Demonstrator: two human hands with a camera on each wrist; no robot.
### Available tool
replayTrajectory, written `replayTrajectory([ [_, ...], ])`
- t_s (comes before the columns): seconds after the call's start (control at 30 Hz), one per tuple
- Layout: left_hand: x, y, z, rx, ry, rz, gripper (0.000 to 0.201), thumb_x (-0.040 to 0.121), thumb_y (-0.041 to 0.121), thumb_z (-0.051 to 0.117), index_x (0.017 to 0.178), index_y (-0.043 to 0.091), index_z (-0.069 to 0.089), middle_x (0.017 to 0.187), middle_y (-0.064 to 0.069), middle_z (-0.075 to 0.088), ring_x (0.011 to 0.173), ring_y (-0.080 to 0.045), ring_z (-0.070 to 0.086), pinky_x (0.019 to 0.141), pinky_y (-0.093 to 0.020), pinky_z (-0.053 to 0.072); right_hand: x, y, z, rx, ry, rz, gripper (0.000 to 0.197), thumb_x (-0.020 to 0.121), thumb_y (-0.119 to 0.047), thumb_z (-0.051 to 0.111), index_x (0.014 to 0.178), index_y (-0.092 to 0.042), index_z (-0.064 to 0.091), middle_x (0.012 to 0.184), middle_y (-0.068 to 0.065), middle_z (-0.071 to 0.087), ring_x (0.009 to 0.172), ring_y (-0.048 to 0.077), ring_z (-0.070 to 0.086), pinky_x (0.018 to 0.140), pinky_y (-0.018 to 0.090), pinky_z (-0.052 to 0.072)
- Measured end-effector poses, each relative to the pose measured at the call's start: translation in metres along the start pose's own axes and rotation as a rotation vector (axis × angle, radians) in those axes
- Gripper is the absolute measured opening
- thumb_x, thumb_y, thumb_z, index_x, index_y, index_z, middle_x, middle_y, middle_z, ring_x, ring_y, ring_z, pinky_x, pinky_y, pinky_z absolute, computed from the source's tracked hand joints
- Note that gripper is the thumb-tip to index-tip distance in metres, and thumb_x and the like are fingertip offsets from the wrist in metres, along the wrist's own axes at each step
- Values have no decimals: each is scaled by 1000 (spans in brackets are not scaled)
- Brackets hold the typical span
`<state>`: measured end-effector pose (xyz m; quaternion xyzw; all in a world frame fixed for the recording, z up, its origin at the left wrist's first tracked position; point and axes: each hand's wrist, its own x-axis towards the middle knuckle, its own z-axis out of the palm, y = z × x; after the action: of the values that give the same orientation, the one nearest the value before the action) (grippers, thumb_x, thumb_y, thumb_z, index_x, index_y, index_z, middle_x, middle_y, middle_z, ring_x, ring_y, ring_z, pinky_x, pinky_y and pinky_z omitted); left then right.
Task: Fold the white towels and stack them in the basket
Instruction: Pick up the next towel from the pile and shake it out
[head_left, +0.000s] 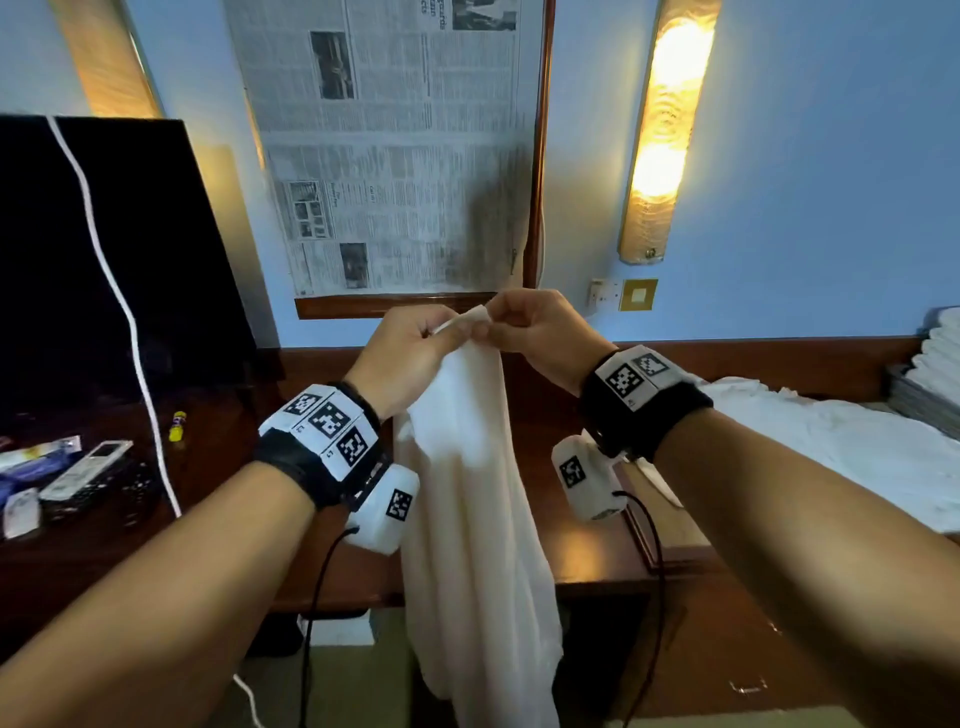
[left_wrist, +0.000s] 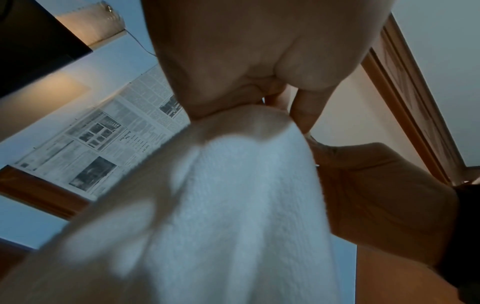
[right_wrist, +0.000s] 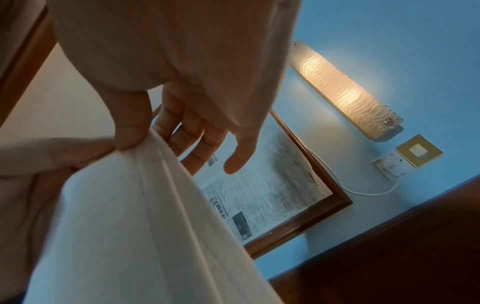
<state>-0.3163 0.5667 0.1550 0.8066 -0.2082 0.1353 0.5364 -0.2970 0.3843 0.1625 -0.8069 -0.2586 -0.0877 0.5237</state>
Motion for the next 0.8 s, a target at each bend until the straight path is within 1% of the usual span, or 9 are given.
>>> replayTrajectory([
  [0.03, 1, 2, 1, 2, 23, -8, 22, 102, 20, 57, 98, 4, 73, 45, 18, 48, 39, 1, 39, 44, -11, 28, 2, -3, -2, -15, 6, -13, 23, 89, -26, 72, 94, -4, 68, 90, 17, 69, 80, 15, 61, 83, 41, 54],
  [0.1, 3, 6, 1, -28, 72, 5, 22, 101, 24, 59, 92, 10, 73, 48, 15, 50, 43, 0, 41, 48, -17, 32, 7, -11, -6, -36, 47, -46, 20, 89, -27, 71, 91, -8, 66, 92, 17, 69, 81, 19, 62, 82, 45, 55],
  [0.2, 6, 11, -1, -203, 90, 13, 29, 97, 35, 61, 85, 13, 74, 79, -17, 69, 71, -19, 61, 68, -34, 47, 17, -30, -15, -83, 132, -102, 15, 93, -17, 67, 94, -3, 63, 98, 18, 66, 85, 21, 62, 77, 32, 54],
  [0.23, 5, 12, 0, -260, 72, 2, 30, 98, 37, 61, 86, 12, 74, 85, -18, 71, 75, -21, 63, 70, -34, 51, 20, -37, -19, -106, 155, -122, 13, 94, -16, 66, 93, -3, 62, 98, 17, 64, 85, 22, 62, 74, 28, 52],
  [0.37, -2, 14, 4, -434, -34, -96, 32, 88, 40, 63, 92, 10, 72, 85, -6, 69, 69, -20, 56, 62, -26, 55, 31, -62, -43, -196, 187, -177, 8, 95, -15, 63, 94, -7, 61, 100, 14, 64, 93, 28, 63, 79, 31, 52],
  [0.47, -6, 13, 10, -487, -88, -124, 18, 85, 31, 66, 86, 14, 72, 84, -5, 68, 66, -18, 57, 71, -35, 55, 34, -77, -60, -242, 233, -196, 13, 95, -15, 63, 99, -3, 61, 100, 12, 65, 95, 26, 62, 85, 36, 53],
  [0.6, -5, 16, 24, -333, -78, -56, 9, 94, 13, 68, 85, 12, 64, 82, -7, 68, 73, -20, 62, 71, -43, 56, 37, -89, -68, -268, 291, -218, 13, 95, -14, 63, 100, -2, 62, 99, 12, 67, 92, 20, 63, 84, 32, 53],
  [0.7, -3, 19, 24, -179, -10, 17, 9, 96, 16, 65, 88, 15, 62, 85, -2, 71, 74, -18, 68, 69, -41, 60, 41, -89, -70, -325, 349, -221, 13, 94, -15, 63, 97, -2, 63, 96, 12, 67, 91, 25, 63, 85, 39, 54],
  [0.8, -2, 18, 19, -46, 194, 50, 11, 99, 22, 60, 88, 22, 57, 88, 3, 65, 82, -11, 63, 76, -27, 51, 44, -89, -73, -287, 415, -209, 5, 93, -12, 64, 90, -9, 62, 86, 3, 63, 80, 16, 56, 79, 34, 51],
])
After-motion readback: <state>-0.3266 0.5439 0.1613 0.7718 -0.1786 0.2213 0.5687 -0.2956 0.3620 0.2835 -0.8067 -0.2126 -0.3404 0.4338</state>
